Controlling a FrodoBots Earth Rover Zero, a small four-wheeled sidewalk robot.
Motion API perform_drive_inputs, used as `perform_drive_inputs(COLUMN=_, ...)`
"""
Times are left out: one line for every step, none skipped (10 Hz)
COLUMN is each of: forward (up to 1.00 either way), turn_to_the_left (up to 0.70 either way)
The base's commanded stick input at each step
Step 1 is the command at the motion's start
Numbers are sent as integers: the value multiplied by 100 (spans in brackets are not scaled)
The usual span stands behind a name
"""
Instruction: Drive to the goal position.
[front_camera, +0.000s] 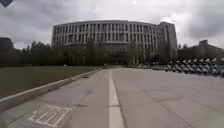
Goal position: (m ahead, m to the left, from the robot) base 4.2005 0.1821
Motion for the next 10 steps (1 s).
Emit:
perform_drive_inputs(forward=70, turn_to_the_left=0)
perform_drive_inputs(forward=70, turn_to_the_left=0)
perform_drive_inputs(forward=70, turn_to_the_left=0)
perform_drive_inputs(forward=70, turn_to_the_left=0)
perform_drive_inputs(forward=70, turn_to_the_left=0)
perform_drive_inputs(forward=70, turn_to_the_left=0)
perform_drive_inputs(forward=70, turn_to_the_left=0)
perform_drive_inputs(forward=70, turn_to_the_left=-6)
perform_drive_inputs(forward=70, turn_to_the_left=-26)
perform_drive_inputs(forward=70, turn_to_the_left=-28)
